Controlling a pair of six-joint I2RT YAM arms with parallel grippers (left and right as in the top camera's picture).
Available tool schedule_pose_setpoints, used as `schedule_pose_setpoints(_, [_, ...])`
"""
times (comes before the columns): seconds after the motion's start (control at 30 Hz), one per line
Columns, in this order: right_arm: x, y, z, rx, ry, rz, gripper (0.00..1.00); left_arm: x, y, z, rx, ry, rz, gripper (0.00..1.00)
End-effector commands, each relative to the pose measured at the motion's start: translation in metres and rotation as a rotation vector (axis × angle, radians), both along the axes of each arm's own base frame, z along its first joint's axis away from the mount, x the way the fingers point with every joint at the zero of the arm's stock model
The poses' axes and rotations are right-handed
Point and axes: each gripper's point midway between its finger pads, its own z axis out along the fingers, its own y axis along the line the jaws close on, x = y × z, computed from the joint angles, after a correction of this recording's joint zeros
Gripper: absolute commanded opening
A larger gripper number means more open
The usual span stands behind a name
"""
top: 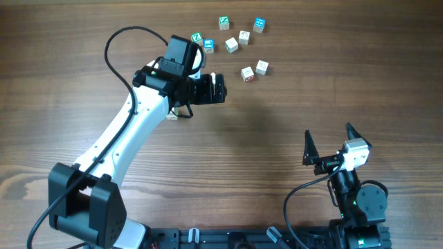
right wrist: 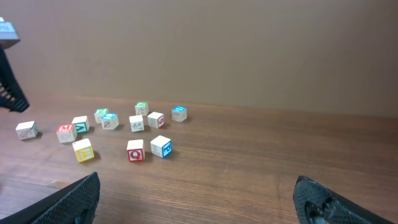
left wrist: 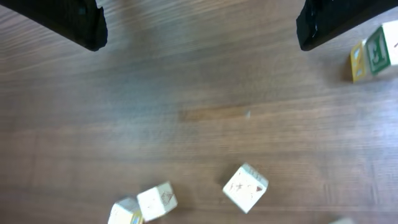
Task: Form a tower
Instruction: 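Move the left gripper forward over the red M block, then lower the left gripper and close it on the red M block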
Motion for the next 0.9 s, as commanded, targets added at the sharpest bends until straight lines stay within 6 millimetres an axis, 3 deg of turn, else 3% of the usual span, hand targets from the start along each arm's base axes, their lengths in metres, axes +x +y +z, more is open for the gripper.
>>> schedule_pose_setpoints(0.0, [0.0,0.002,0.001,-0.013,-0.009,0.012,1.0,0.014,-0.004,0.006,-0.023,-0.035,0.054,0.99])
schedule_pose_setpoints(0.07, [0.0,0.002,0.001,-0.013,-0.009,0.013,1.0,0.025,-0.001,0.01,-0.011,-0.081,0.084,0.88])
schedule_pose_setpoints(0.1, [0.0,0.002,0.001,-0.013,-0.009,0.013,0.99,0.031,-0.002,0.014,-0.017,-0.108,0.088,0.72])
schedule_pose_setpoints(0.13, [0.0,0.002,0.001,-0.013,-0.009,0.013,1.0,0.035,-0.004,0.017,-0.026,-0.127,0.088,0.49])
schedule_pose_setpoints(0.17, [0.0,0.002,0.001,-0.013,-0.009,0.013,1.0,0.039,-0.004,0.024,-0.036,-0.144,0.1,0.16])
schedule_pose_setpoints(0.2, [0.0,0.002,0.001,-0.013,-0.009,0.013,1.0,0.042,-0.005,0.03,-0.039,-0.157,0.108,0.07])
schedule_pose_setpoints(0.27, [0.0,0.002,0.001,-0.013,-0.009,0.012,1.0,0.054,-0.002,0.045,-0.03,-0.21,0.128,0.06])
schedule_pose_setpoints(0.37, [0.0,0.002,0.001,-0.013,-0.009,0.013,1.0,0.066,0.006,0.048,0.009,-0.263,0.169,0.07])
schedule_pose_setpoints(0.53, [0.0,0.002,0.001,-0.013,-0.009,0.012,1.0,0.08,0.004,0.007,0.06,-0.186,0.148,0.14])
schedule_pose_setpoints(0.6, [0.0,0.002,0.001,-0.013,-0.009,0.013,1.0,0.091,0.008,0.004,0.081,-0.148,0.156,0.13])
schedule_pose_setpoints(0.73, [0.0,0.002,0.001,-0.013,-0.009,0.012,1.0,0.124,0.019,0.024,0.13,-0.073,0.171,0.12])
schedule_pose_setpoints(0.87, [0.0,0.002,0.001,-0.013,-0.009,0.013,1.0,0.137,0.032,-0.007,0.23,-0.015,0.219,0.2])
